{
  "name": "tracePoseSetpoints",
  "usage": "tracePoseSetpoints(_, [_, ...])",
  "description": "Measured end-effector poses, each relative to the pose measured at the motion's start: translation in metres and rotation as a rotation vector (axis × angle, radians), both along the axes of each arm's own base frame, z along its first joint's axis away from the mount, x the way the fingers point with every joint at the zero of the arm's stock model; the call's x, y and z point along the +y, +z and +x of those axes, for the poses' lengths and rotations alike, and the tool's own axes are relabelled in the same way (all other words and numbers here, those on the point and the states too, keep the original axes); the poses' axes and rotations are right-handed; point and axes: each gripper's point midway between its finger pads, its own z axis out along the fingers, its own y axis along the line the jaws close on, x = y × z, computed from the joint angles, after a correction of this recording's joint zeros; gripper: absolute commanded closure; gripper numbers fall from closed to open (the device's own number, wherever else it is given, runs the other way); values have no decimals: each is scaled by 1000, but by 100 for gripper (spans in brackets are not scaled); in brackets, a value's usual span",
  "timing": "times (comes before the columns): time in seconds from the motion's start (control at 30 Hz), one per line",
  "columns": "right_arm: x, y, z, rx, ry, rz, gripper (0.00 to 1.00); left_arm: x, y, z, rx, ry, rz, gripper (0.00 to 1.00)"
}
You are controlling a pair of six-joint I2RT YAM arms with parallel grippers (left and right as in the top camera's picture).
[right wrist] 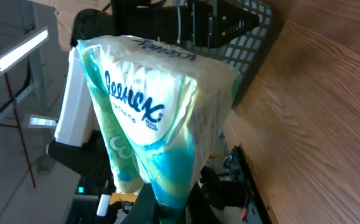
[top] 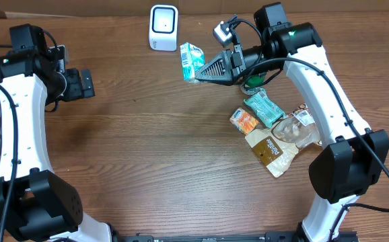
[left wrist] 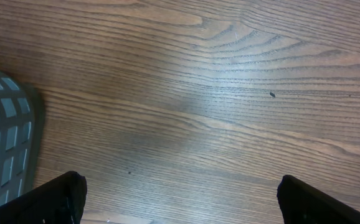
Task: Scan the item barcode
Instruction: 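Lift the tissue packet and reorient it in the right gripper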
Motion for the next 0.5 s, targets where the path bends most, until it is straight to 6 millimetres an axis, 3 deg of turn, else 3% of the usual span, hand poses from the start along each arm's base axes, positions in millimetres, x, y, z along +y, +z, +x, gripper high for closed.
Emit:
tracePoseSetpoints(0.13, [2, -8, 0, -8, -5, -43, 96, 0, 0, 0, 0, 0, 0, 0])
tracePoseSetpoints(0.23, [7, -24, 0, -8, -21, -146, 96, 0, 0, 0, 0, 0, 0, 0])
tracePoseSetpoints(0.5, [15, -109, 2, -38, -185, -742, 96, 0, 0, 0, 0, 0, 0, 0])
